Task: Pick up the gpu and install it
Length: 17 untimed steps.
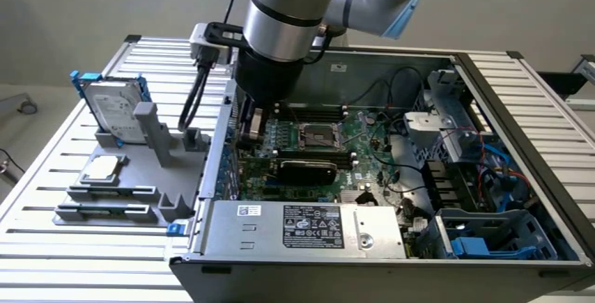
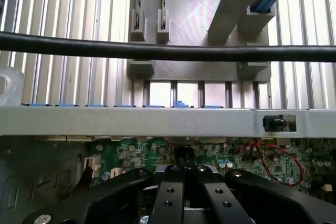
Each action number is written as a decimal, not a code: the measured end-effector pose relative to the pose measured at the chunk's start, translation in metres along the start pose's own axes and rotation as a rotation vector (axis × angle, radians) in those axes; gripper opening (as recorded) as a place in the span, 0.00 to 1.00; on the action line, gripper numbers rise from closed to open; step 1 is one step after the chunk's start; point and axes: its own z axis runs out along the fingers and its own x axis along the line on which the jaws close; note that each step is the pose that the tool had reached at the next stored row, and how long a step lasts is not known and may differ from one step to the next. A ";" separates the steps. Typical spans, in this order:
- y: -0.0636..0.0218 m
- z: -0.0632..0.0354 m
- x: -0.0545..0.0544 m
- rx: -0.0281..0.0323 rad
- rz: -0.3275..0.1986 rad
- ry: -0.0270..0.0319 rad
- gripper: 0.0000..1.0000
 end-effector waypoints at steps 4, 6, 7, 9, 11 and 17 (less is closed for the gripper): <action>0.0000 0.0000 0.000 -0.0035 0.000 0.0014 0.11; 0.0000 0.0000 0.000 -0.0054 0.001 0.0023 0.11; 0.0001 0.0000 0.000 -0.0066 0.001 0.0028 0.11; 0.0002 -0.0001 0.000 -0.0089 0.001 0.0030 0.11; 0.0002 -0.0002 -0.001 -0.0108 0.001 0.0034 0.11; 0.0008 -0.0023 -0.001 -0.0163 0.002 0.0051 0.11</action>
